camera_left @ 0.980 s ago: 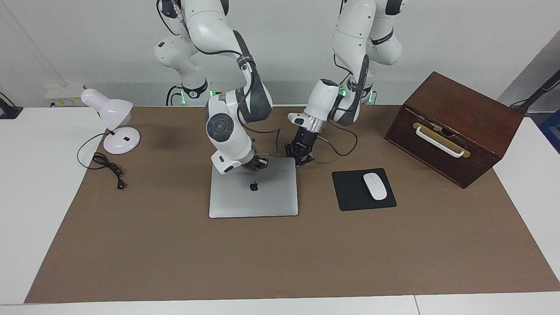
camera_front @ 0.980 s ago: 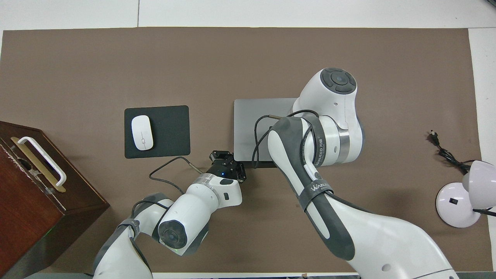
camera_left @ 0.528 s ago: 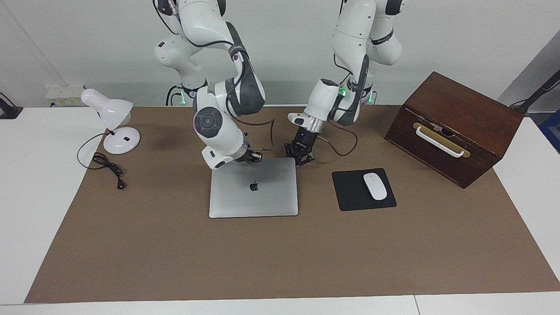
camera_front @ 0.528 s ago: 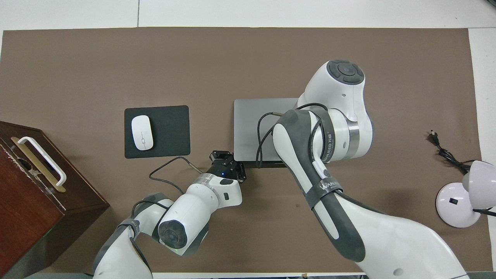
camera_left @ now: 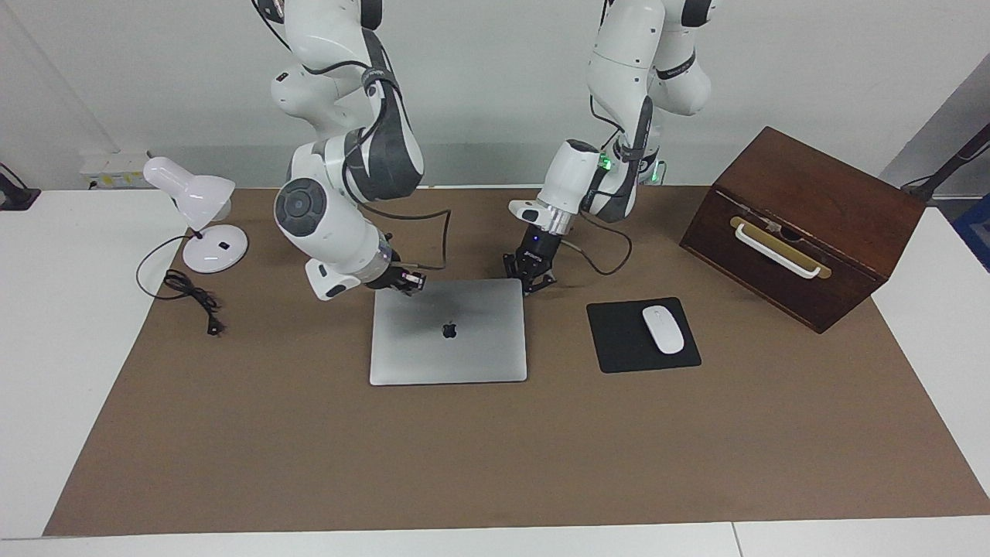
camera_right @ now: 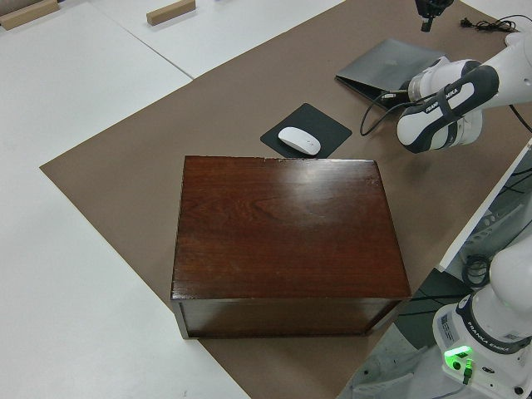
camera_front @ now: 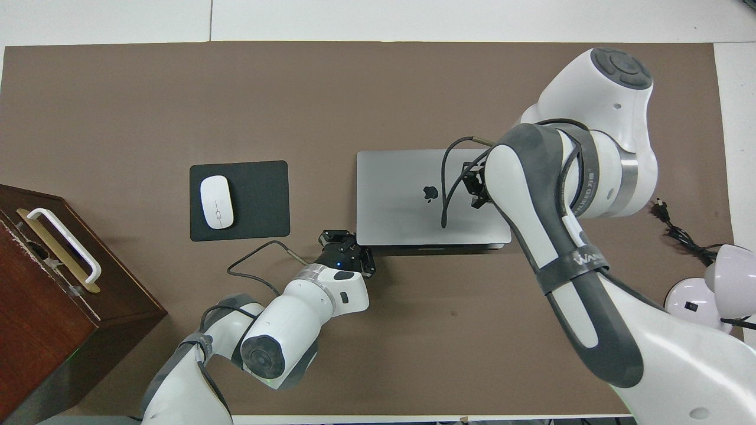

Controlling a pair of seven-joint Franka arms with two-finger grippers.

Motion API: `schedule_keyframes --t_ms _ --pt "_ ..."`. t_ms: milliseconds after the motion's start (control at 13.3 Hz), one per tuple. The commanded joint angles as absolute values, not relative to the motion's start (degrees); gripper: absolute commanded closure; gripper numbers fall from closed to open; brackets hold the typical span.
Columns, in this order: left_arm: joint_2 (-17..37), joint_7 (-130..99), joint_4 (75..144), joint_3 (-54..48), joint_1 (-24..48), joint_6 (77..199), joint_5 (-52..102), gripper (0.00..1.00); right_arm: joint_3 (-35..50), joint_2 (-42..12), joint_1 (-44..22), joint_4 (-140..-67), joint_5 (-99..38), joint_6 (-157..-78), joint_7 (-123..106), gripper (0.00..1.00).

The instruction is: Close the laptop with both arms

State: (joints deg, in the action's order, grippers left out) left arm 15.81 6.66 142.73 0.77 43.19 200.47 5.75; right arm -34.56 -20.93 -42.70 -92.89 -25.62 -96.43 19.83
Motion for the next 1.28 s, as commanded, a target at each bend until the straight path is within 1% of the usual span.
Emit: schedule_keyframes --t_ms 0,75,151,377,452,678,829,905,1055,1131,1206 --pt "15.6 5.5 144.2 1.0 42.4 200.5 5.5 1.00 -31.1 -17.9 -38.9 -91.8 -21.1 -95.1 16.9 1.00" --pt "15.4 5.5 144.1 0.9 42.1 200.1 5.5 1.00 -30.4 -17.1 -37.5 -91.8 -20.0 -95.1 15.4 1.00" --pt "15.3 5.0 144.2 0.9 41.8 200.1 5.4 1.00 -27.8 -16.2 -34.3 -91.8 -18.6 -95.1 13.9 1.00" --pt "13.4 4.9 144.1 1.0 41.6 196.5 5.4 1.00 -13.4 -12.4 -21.2 -92.3 -11.1 -95.1 13.1 1.00" --pt "12.2 4.9 144.1 1.0 41.5 194.3 5.5 1.00 -10.1 -11.1 -18.1 -92.7 -9.6 -95.0 13.1 1.00" --pt "6.4 4.7 144.1 1.0 40.8 185.5 5.5 1.00 -3.8 -7.9 -9.7 -94.0 -8.1 -93.3 13.2 1.00" --pt "1.8 4.7 144.0 1.0 39.9 178.4 5.5 1.00 1.6 -3.9 -3.9 -97.5 -6.1 -93.3 13.0 1.00" --pt "-0.2 4.7 143.9 1.0 39.9 175.2 5.5 1.00 3.4 -1.5 -1.5 -99.6 -4.9 -93.3 13.0 0.91" --pt "-4.1 3.9 143.7 1.1 39.9 167.6 5.5 1.00 5.4 2.5 1.9 -102.8 -3.7 -92.8 12.8 0.79" --pt "-5.7 3.8 143.0 1.2 39.8 163.4 5.5 1.00 6.3 4.1 3.8 -103.9 -3.6 -92.6 12.2 0.65" --pt "-6.8 3.3 141.9 1.3 39.8 158.3 5.5 1.00 6.5 5.0 4.8 -104.2 -3.3 -91.7 10.7 0.41"
